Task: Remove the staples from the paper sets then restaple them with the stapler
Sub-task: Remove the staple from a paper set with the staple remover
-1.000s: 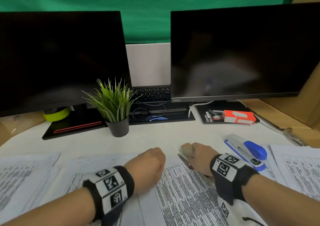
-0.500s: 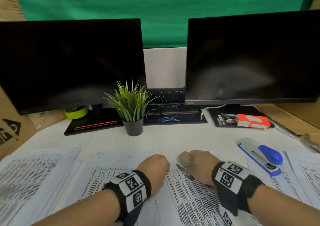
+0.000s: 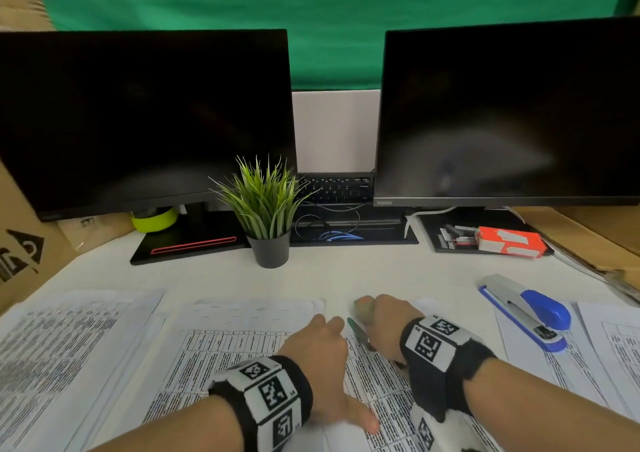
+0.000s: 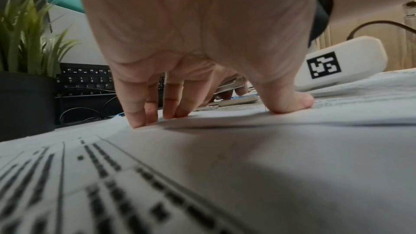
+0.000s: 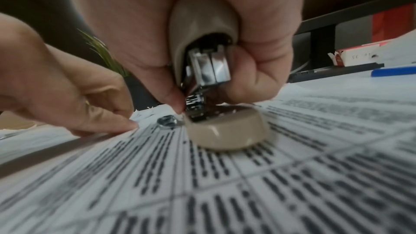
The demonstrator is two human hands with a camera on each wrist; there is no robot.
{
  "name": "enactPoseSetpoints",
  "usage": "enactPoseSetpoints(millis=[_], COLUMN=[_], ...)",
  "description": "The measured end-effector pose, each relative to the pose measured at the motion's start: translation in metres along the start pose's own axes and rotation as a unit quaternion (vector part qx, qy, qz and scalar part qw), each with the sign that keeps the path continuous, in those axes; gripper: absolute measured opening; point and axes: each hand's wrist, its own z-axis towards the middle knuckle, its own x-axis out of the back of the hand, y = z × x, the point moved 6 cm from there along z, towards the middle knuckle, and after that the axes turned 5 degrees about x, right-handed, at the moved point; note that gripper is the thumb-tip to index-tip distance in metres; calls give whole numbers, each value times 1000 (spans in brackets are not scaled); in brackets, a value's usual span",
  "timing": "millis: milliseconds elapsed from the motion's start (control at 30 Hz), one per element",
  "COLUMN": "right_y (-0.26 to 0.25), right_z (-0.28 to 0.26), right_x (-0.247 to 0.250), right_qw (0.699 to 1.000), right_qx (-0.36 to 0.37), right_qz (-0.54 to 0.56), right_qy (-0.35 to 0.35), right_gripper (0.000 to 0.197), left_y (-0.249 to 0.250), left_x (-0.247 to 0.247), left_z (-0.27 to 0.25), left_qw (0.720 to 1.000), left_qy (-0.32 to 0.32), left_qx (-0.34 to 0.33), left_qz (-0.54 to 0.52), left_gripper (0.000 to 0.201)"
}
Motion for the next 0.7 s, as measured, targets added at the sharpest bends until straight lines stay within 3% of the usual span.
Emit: enactPoseSetpoints(millis=[100, 200, 367, 433, 500, 700], right_y=[-2, -5, 22, 39, 50, 62], right_z=[14, 23, 11, -3, -18, -37], right_x=[1, 8, 25, 27, 22, 6], right_qw=[1000, 998, 980, 979, 986, 994], right_qx=[-9, -16, -63, -60, -50, -41], right_qz=[0, 33, 156, 158, 134, 85], right_qy=[-2, 44, 110, 109, 81, 48], right_gripper=[29, 24, 17, 18, 21, 13], left_y=[0, 0, -1, -9, -17, -12], left_x=[0, 1, -2, -3, 1, 23], left_z=[0, 1, 1, 8, 14, 20], left_qw=[1000, 1000, 1000, 999, 996, 995], left_qy=[-7, 0, 0, 11, 28, 59], left_qx=[-3, -8, -22, 1, 29, 53], left_qz=[1, 2, -2, -43, -79, -54], left_gripper=[84, 83, 83, 68, 40, 30])
